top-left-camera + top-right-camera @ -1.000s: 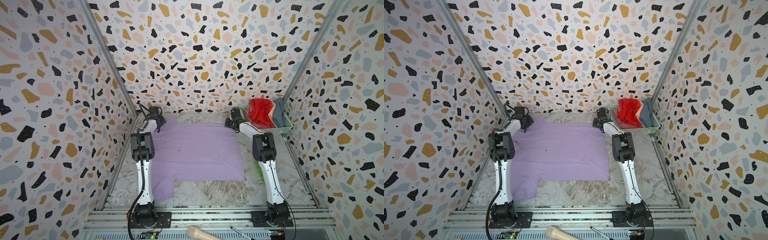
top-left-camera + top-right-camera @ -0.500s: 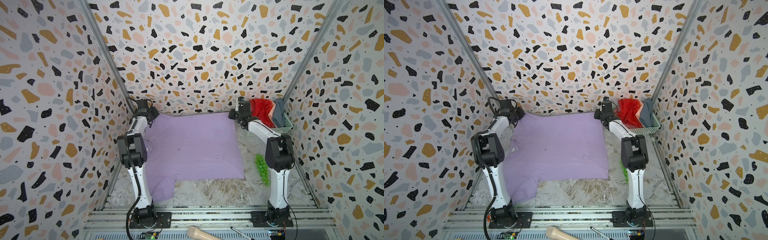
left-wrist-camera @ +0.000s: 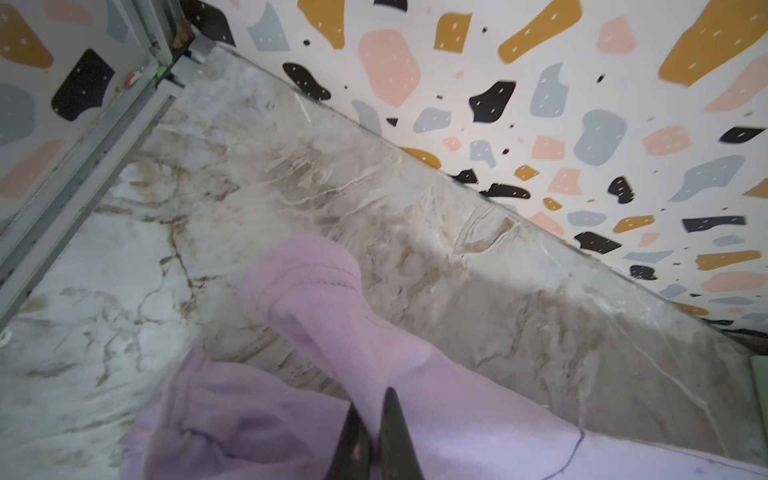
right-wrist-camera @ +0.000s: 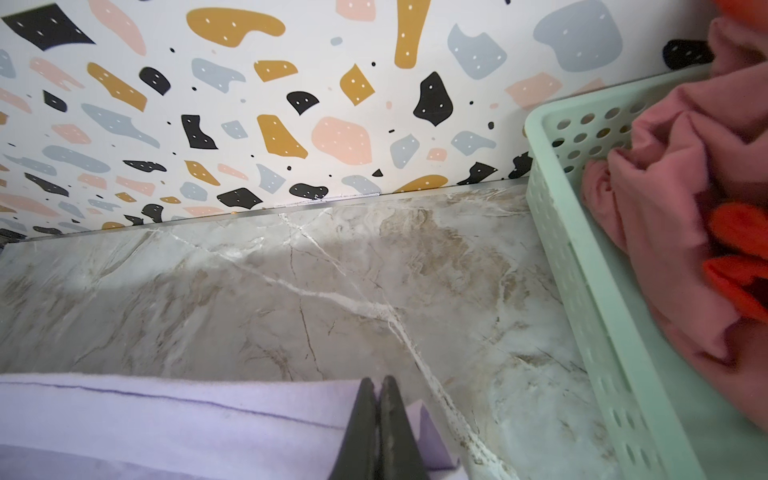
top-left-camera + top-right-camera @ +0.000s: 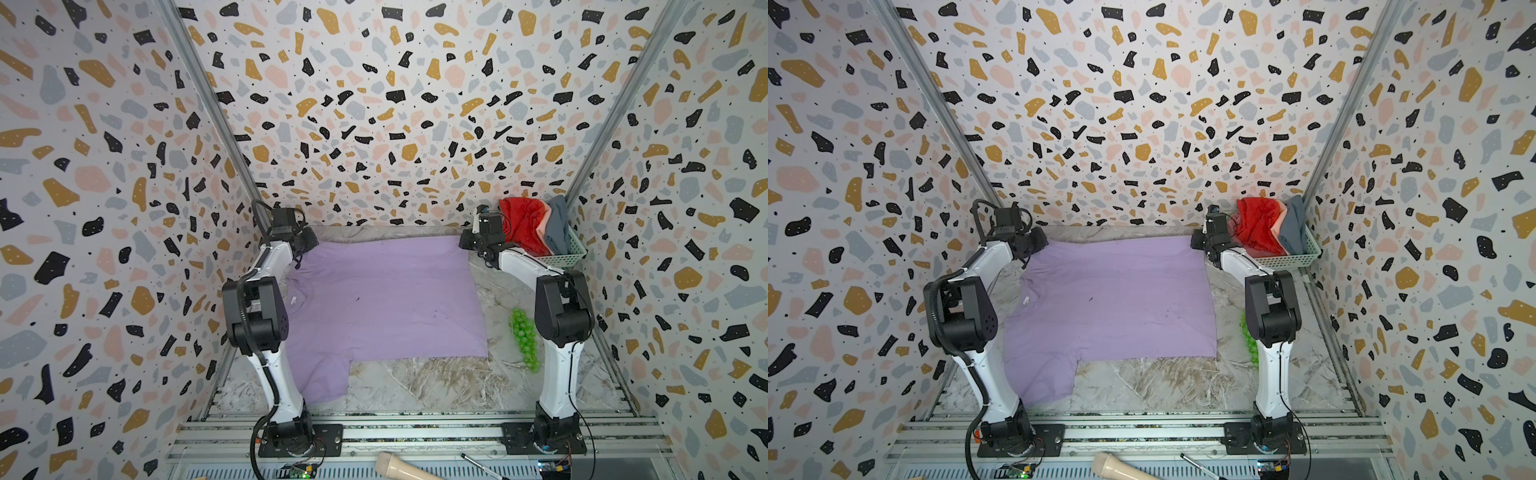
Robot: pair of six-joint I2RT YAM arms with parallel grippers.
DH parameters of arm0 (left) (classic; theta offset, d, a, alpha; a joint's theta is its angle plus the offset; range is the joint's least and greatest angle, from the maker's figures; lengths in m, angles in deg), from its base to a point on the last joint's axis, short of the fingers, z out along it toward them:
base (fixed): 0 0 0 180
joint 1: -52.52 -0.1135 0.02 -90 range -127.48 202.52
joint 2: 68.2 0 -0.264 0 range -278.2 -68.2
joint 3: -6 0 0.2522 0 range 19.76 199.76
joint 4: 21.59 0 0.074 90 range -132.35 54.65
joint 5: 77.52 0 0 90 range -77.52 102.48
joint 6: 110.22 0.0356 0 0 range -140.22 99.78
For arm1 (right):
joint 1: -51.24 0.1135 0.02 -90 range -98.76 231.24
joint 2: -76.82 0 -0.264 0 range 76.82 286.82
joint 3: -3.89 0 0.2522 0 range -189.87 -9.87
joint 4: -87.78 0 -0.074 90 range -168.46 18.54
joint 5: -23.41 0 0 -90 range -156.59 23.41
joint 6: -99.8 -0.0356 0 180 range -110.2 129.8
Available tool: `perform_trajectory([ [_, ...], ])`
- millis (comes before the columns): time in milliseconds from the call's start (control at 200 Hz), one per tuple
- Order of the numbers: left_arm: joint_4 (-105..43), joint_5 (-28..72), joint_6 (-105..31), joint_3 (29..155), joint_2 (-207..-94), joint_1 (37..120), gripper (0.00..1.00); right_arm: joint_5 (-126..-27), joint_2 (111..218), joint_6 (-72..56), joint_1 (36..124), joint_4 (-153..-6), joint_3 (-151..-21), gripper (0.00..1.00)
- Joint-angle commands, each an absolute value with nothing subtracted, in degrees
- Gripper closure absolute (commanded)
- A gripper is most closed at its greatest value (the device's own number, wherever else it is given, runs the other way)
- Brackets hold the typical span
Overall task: Fold and stack the t-shirts
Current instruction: 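Lift the far edge with both grippers and fold it toward the robot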
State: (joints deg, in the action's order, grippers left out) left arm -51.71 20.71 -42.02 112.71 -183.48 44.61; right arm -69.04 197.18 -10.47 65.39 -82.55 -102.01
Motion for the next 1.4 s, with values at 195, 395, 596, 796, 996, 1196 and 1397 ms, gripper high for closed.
perform_trajectory([
  [195, -50.8, 17.0, -40.1, 105.1, -176.8, 44.2, 1.00, -71.6, 191.4, -9.1, 65.4, -84.9, -96.8, 1.00],
  [395, -50.9, 16.8, -40.8, 100.6, -175.2, 44.2, 1.00, -72.0, 190.2, -9.4, 66.1, -85.2, -91.9, 1.00],
  [596, -50.7, 16.9, -41.7, 95.9, -173.0, 44.2, 1.00, -71.4, 189.6, -8.9, 66.3, -85.3, -89.1, 1.00],
  [796, -53.2, 15.3, -42.0, 90.9, -168.5, 44.2, 1.00, -72.8, 185.6, -6.2, 66.3, -83.5, -85.6, 1.00],
  [996, -56.8, 5.1, -45.9, 80.7, -155.5, 44.1, 0.50, -64.5, 171.0, -8.0, 66.2, -77.8, -73.0, 0.41],
  [1196, -57.7, 3.8, -46.5, 84.6, -156.7, 44.1, 0.46, -66.0, 172.8, -8.1, 65.3, -77.6, -76.8, 0.38],
  [1397, -57.4, 7.6, -45.2, 88.5, -163.8, 44.2, 0.49, -75.2, 182.2, -7.7, 66.7, -77.6, -85.3, 0.40],
])
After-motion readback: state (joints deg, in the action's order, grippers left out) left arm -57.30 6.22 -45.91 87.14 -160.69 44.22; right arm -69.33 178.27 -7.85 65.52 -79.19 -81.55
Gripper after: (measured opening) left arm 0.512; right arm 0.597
